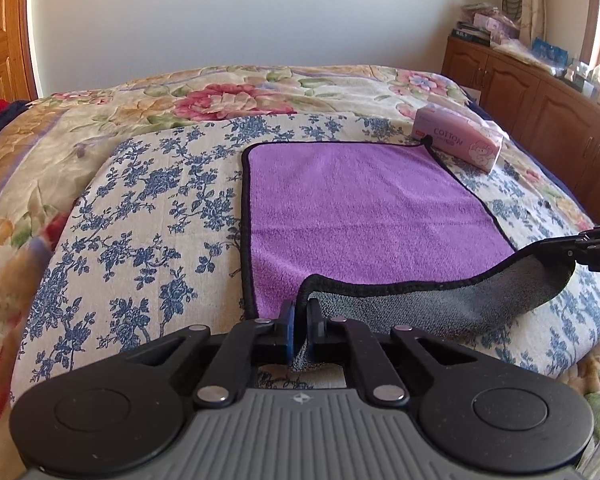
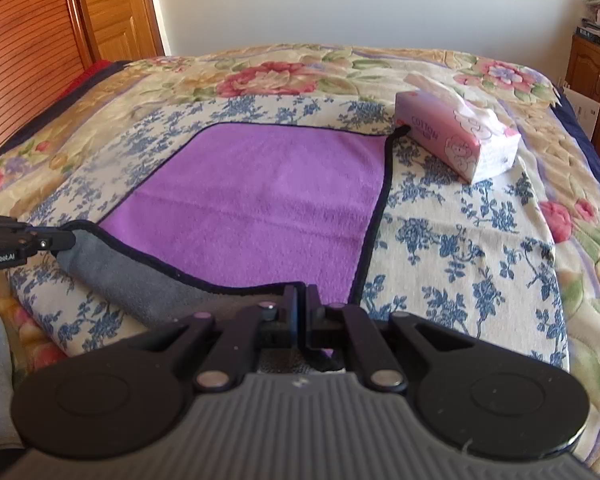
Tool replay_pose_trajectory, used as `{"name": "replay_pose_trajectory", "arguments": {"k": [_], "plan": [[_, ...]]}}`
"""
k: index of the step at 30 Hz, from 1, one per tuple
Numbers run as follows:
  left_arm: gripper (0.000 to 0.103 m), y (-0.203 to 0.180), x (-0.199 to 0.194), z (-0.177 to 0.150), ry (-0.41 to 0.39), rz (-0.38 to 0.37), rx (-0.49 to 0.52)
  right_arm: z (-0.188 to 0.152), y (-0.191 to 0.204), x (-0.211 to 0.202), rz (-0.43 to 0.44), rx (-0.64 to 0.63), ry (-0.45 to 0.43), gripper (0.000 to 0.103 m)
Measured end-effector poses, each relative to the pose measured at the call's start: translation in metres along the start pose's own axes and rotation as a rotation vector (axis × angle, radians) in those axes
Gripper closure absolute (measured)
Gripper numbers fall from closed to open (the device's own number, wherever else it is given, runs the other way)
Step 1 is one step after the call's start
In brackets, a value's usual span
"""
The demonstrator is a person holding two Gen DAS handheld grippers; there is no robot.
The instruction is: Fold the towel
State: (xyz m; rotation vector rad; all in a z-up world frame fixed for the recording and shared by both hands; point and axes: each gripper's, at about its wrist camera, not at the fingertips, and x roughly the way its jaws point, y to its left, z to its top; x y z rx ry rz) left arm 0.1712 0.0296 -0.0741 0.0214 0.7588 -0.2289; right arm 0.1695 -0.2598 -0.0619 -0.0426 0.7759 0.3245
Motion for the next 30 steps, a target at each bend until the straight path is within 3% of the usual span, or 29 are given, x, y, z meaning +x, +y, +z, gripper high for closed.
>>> {"name": "replay_pose_trajectory", "arguments": {"k": [30], "plan": [[0.097,-0.002,0.005,0.028,-0.074,0.007,0.015,0.022,-0.012,0.016,0.003,-0.005,-0.078,0.099]]}}
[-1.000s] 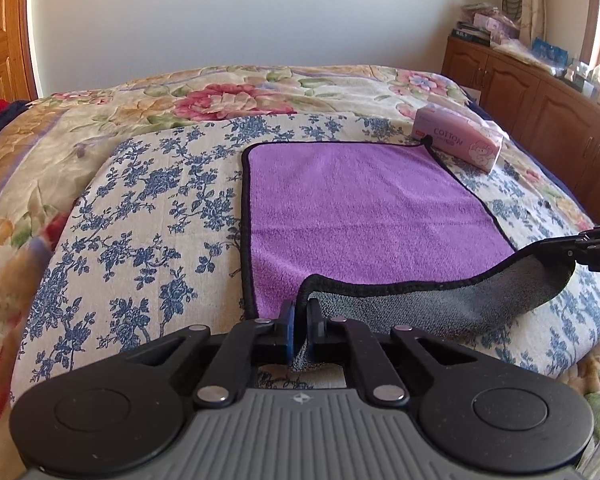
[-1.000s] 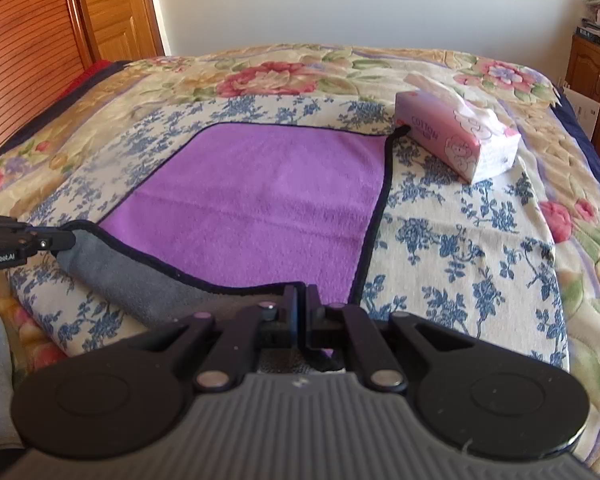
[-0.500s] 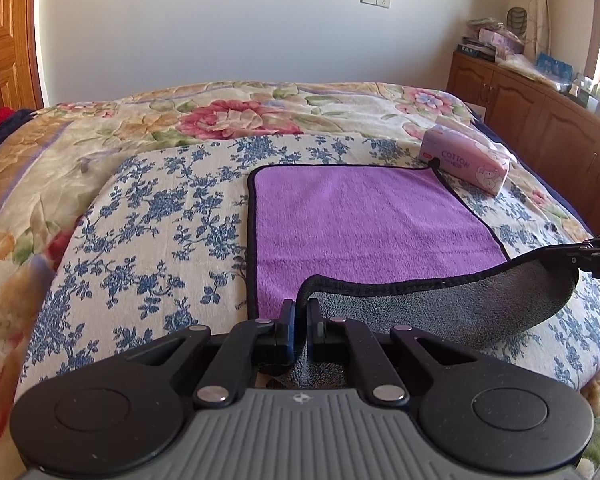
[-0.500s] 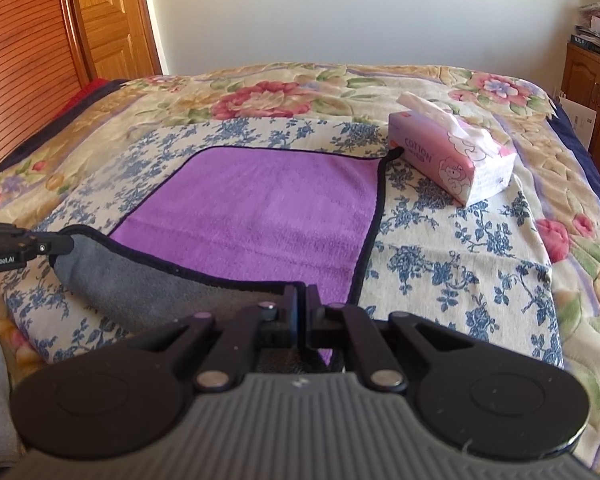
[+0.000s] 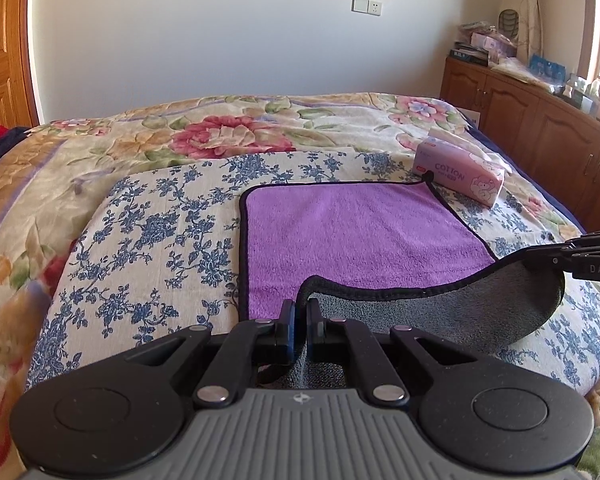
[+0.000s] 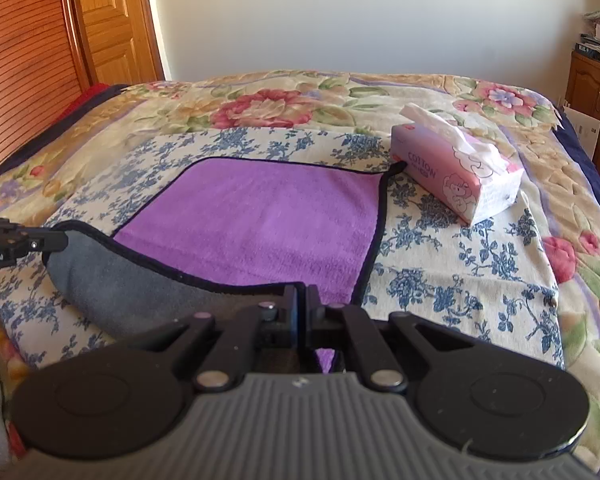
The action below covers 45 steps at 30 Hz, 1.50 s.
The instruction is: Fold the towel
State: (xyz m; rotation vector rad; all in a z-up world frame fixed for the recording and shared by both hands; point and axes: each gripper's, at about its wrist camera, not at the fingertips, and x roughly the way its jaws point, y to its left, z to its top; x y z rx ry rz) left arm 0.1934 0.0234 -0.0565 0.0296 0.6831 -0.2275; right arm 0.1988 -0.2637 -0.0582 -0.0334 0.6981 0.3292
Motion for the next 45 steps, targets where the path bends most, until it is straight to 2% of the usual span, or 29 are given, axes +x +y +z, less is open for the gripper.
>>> {"name": "replay_pose_trajectory", "arguments": {"k": [31,45], "plan": [[0.097,0.0,0.036,0.032,-0.024,0.014,0.026,0.03,-0.009,0.023,0.011,-0.027,-0.083,0.099],[0.097,0.004,0.056,0.047,-0.034,0.024,0.04,0.043,-0.017,0.044,0.007,-0.05,-0.094,0.099]]}}
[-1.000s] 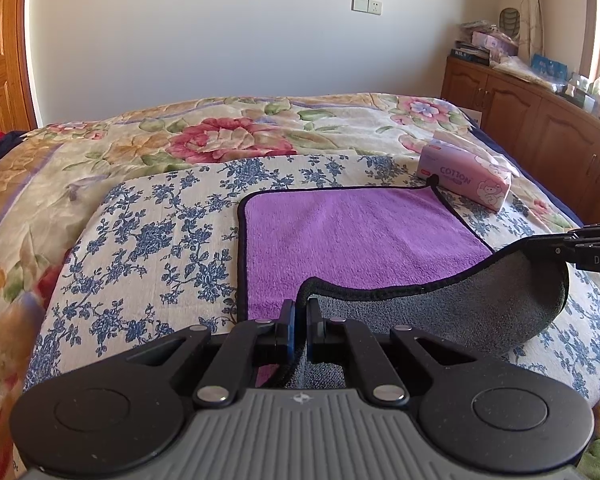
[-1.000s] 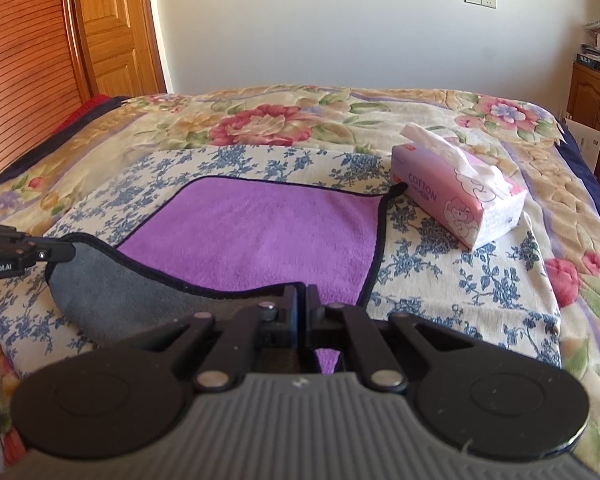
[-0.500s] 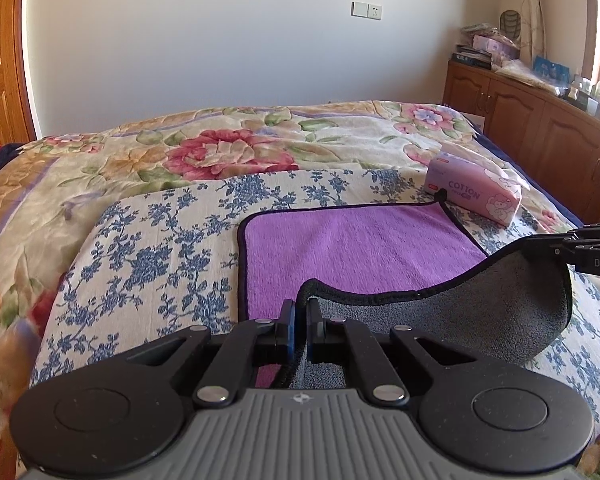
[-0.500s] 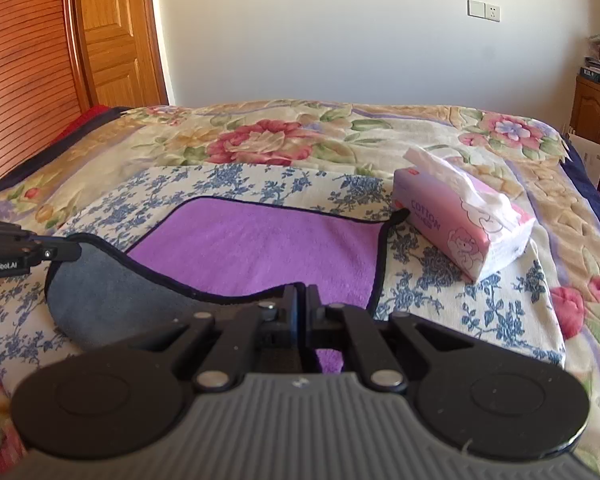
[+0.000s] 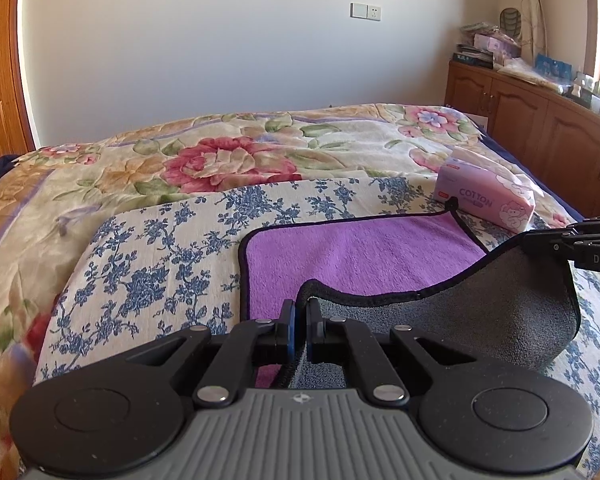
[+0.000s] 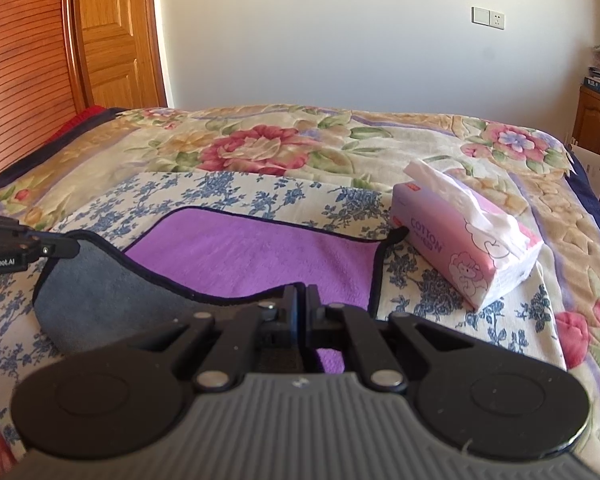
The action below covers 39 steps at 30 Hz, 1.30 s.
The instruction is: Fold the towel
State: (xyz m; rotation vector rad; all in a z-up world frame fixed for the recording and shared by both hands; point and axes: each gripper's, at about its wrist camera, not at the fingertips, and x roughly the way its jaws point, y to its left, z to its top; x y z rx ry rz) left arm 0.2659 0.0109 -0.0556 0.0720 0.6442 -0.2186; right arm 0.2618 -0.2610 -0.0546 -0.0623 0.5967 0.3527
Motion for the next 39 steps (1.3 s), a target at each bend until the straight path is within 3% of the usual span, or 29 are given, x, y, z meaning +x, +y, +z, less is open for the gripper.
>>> {"name": "replay_pose_trajectory", "arguments": {"k": [39], "plan": [[0.097,0.017,0.06,0.028,-0.029,0.052,0.002,0.025,-0.025,0.052,-0.005,-0.007,-0.051,0.099]]}}
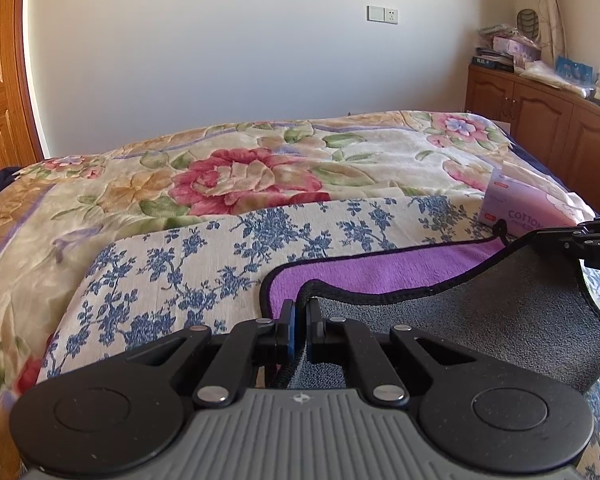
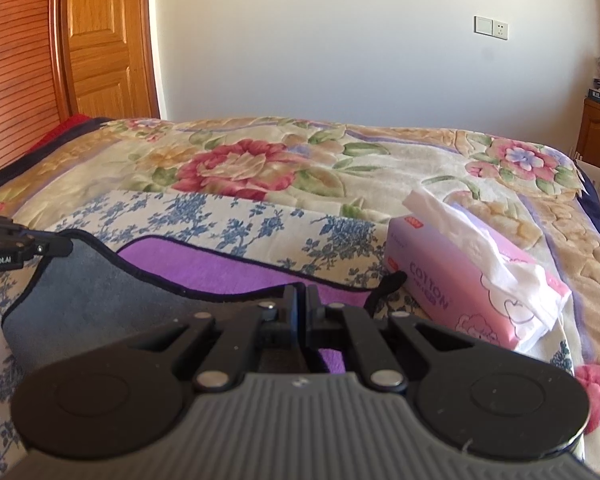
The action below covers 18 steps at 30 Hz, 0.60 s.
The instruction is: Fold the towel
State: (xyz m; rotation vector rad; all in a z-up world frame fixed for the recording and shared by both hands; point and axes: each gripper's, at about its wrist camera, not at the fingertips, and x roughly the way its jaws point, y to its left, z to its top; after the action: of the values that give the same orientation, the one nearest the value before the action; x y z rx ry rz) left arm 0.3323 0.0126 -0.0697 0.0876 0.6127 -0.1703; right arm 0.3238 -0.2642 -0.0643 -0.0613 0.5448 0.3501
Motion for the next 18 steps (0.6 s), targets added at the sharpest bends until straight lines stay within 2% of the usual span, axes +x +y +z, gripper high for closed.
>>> {"name": "replay_pose_trajectory", "arguments": {"k": [18], "plan": [[0.097,0.002,0.025,0.02,-0.058,0.033,-0.009,0.006,-0.019,0.017,-0.017,0.06,-0.064,0.099]]}}
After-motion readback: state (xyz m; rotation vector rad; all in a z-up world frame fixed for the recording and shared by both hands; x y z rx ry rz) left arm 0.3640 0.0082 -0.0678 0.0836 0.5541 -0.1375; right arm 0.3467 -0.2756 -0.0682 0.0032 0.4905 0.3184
